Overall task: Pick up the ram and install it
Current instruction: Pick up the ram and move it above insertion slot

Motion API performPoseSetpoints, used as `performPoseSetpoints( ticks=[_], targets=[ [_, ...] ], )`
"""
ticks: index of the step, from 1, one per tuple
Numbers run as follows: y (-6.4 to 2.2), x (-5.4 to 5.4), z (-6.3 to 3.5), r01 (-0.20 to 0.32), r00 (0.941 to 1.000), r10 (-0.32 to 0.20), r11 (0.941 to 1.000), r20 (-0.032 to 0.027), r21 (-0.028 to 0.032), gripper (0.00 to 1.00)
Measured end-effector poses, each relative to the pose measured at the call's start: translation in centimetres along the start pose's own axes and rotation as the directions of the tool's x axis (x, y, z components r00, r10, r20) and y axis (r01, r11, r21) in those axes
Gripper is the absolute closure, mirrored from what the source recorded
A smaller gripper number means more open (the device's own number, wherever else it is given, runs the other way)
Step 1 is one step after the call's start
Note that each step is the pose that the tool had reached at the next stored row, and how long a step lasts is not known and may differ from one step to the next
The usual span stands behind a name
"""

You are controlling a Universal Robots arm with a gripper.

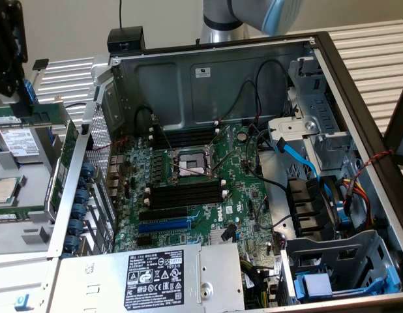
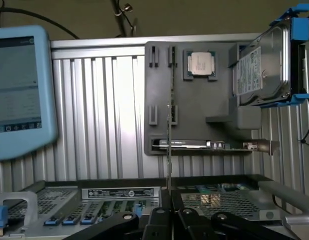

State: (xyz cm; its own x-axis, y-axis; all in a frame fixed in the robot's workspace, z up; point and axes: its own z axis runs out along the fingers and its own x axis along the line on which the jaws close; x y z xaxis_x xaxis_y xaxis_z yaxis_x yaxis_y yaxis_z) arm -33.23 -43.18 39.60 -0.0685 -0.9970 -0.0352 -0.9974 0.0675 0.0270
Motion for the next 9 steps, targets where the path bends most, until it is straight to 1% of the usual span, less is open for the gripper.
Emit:
performPoseSetpoints(
  ticks=[3,9],
  targets=[
    [-1.22,-0.1,-0.26,0.000,1.0000,0.000,1.0000,-0.0003,-0.0047,0.87],
    [-3.78,-0.3,-0.43,-0.001,1.0000,0.001,0.9999,-0.0009,-0.0137,0.87]
  ],
)
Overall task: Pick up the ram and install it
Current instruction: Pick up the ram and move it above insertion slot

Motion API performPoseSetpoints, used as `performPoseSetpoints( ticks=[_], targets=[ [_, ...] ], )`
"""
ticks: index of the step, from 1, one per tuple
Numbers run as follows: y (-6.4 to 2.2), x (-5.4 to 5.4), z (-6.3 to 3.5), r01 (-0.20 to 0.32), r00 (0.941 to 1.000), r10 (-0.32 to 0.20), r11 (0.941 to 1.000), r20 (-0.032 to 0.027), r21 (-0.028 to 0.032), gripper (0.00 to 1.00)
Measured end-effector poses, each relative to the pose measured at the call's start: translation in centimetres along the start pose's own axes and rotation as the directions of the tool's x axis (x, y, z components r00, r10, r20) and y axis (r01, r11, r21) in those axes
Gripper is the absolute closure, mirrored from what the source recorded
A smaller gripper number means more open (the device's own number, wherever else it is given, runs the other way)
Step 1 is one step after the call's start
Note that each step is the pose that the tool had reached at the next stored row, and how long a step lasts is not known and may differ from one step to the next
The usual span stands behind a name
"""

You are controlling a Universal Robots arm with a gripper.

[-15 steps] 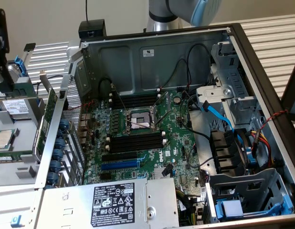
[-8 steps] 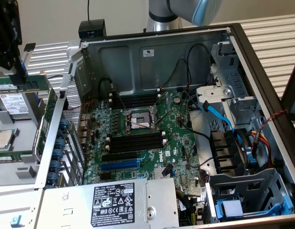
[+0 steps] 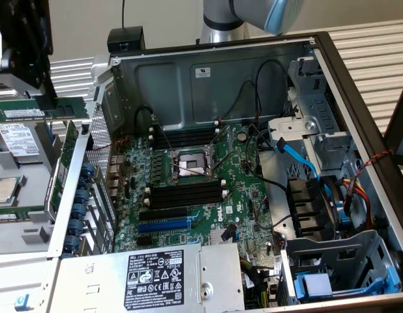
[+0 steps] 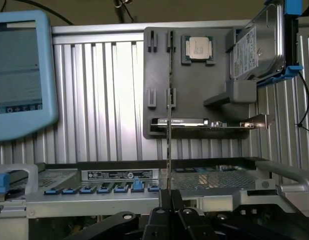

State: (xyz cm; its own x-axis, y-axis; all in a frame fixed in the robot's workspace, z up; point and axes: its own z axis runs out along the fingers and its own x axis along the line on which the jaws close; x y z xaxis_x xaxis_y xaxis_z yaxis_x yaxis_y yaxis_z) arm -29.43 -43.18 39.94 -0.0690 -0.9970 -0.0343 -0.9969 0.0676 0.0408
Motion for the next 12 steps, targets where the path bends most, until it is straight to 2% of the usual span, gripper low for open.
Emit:
performPoseSetpoints(
  ticks=[4,8,10,12],
  targets=[
    [-1.56,-0.1,-0.08,0.000,1.0000,0.000,1.0000,-0.0007,-0.0096,0.87],
    [-2.91,-0.2,-0.13,0.000,1.0000,0.000,0.9997,-0.0018,-0.0253,0.87],
    [-3.71,-0.3,-0.16,0.000,1.0000,0.000,0.9996,-0.0021,-0.0290,0.87],
    [-4.63,-0.3,-0.20,0.000,1.0000,0.000,0.9996,-0.0021,-0.0293,0.87]
  ],
)
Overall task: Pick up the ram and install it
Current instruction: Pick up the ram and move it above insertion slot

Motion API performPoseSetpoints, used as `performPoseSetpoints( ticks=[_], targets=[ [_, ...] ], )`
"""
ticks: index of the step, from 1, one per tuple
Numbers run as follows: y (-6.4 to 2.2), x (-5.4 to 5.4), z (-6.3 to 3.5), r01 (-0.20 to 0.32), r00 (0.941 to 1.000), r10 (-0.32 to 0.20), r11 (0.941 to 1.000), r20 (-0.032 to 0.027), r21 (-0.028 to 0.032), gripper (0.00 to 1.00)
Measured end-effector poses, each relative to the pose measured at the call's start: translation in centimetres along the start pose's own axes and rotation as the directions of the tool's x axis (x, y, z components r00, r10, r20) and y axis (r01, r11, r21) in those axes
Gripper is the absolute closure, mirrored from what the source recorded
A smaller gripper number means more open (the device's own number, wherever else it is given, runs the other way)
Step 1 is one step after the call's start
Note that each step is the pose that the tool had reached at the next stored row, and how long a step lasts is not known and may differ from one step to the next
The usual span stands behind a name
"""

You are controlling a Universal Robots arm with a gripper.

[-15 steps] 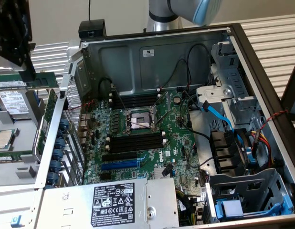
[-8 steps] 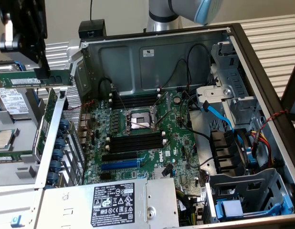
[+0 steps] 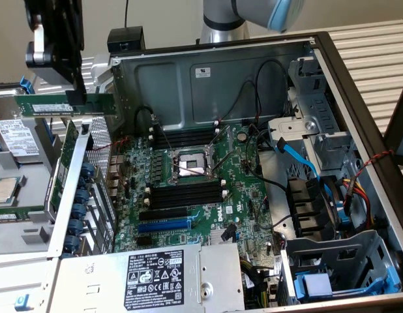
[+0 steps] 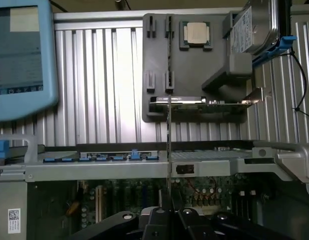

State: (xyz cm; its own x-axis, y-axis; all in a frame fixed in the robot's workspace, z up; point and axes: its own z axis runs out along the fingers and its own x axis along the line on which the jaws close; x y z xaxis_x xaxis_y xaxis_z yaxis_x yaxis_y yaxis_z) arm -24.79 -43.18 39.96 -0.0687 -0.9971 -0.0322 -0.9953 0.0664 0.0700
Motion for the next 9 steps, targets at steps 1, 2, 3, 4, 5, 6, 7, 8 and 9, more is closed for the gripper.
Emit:
performPoseSetpoints(
  ticks=[1,2,3,4,5,6,7,8,9],
  targets=[
    [-0.46,0.0,-0.03,0.000,1.0000,0.000,1.0000,0.0000,0.0000,0.87],
    [-0.90,-0.1,-0.06,0.000,1.0000,0.000,1.0000,0.0000,0.0000,0.87],
    [-1.33,-0.1,-0.09,0.000,1.0000,0.000,1.0000,0.0000,0.0000,0.87],
    [-1.79,-0.1,-0.12,0.000,1.0000,0.000,1.0000,0.0000,0.0000,0.87],
    [-2.25,-0.2,-0.15,0.000,1.0000,0.000,1.0000,0.0001,0.0000,0.87],
    [-2.70,-0.2,-0.18,0.000,1.0000,0.000,1.0000,0.0001,0.0001,0.87],
    [-3.14,-0.2,-0.21,0.000,1.0000,0.000,1.0000,0.0004,0.0005,0.87],
    [-3.63,-0.3,-0.24,0.000,1.0000,0.000,1.0000,0.0006,0.0015,0.87],
    [-4.04,-0.3,-0.27,0.000,1.0000,0.000,1.0000,0.0008,0.0028,0.87]
  ],
)
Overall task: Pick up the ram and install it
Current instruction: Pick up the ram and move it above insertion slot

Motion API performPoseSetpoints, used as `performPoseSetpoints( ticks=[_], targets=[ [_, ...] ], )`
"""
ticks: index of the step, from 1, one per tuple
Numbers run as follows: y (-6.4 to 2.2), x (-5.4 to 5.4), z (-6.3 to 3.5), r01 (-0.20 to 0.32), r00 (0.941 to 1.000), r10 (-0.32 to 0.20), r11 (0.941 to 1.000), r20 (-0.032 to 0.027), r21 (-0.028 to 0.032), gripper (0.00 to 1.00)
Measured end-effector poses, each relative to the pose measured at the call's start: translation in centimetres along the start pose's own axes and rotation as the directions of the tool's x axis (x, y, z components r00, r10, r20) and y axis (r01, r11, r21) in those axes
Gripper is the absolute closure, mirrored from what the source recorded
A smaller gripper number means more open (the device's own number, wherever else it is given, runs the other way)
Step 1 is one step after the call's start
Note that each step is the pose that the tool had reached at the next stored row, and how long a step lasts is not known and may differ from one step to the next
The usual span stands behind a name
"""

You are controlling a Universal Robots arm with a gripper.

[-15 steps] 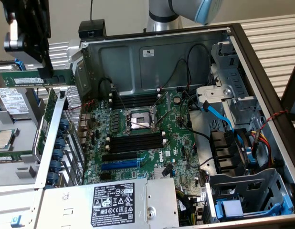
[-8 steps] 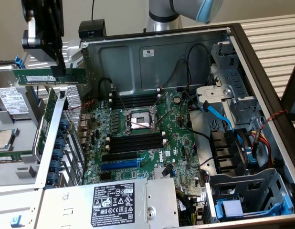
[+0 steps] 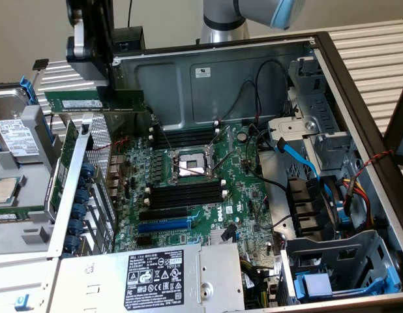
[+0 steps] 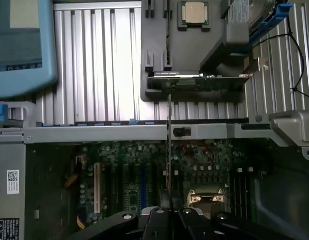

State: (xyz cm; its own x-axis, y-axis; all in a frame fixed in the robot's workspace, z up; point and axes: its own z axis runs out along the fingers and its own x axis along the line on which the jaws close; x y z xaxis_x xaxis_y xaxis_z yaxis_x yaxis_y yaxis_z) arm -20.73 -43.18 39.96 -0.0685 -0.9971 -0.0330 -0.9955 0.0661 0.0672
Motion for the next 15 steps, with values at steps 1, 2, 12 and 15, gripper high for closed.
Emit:
performPoseSetpoints(
  ticks=[1,2,12,15],
  targets=[
    [-0.44,0.0,-0.03,0.000,1.0000,0.000,1.0000,0.0002,0.0016,0.87],
    [-0.83,-0.1,-0.06,0.000,1.0000,0.000,1.0000,0.0004,0.0039,0.87],
    [-4.75,-0.3,-0.30,0.001,1.0000,-0.001,0.9995,0.0044,0.0330,0.87],
    [-5.78,-0.5,-0.28,0.002,1.0000,-0.002,0.9991,0.0051,0.0427,0.87]
  ],
)
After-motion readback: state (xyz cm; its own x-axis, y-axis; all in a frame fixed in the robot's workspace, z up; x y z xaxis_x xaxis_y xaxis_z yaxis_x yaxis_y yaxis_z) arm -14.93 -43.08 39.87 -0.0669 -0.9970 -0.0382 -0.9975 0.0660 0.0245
